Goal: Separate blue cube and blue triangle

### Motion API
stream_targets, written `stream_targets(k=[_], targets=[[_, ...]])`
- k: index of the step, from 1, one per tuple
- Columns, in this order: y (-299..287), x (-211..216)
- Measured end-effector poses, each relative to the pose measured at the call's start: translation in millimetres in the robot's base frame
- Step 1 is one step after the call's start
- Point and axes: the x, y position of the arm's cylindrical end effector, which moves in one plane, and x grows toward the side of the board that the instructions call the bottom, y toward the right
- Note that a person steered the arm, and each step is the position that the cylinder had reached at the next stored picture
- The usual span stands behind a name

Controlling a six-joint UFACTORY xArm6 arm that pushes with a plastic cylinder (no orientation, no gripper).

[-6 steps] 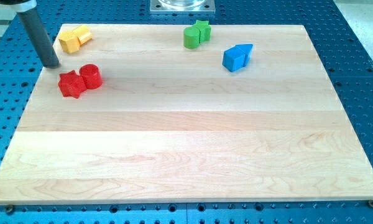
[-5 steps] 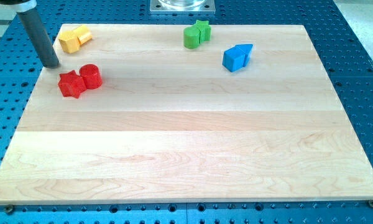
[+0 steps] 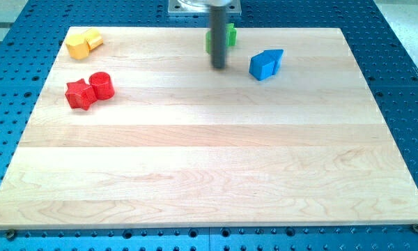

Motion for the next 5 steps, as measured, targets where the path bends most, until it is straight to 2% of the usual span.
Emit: stream_targets(k=[1,2,3,4,5], targets=[[53.8,-4.7],[75.1,49.6],[85.3,83.1],[56.1,65.4],[105.0,77.9]])
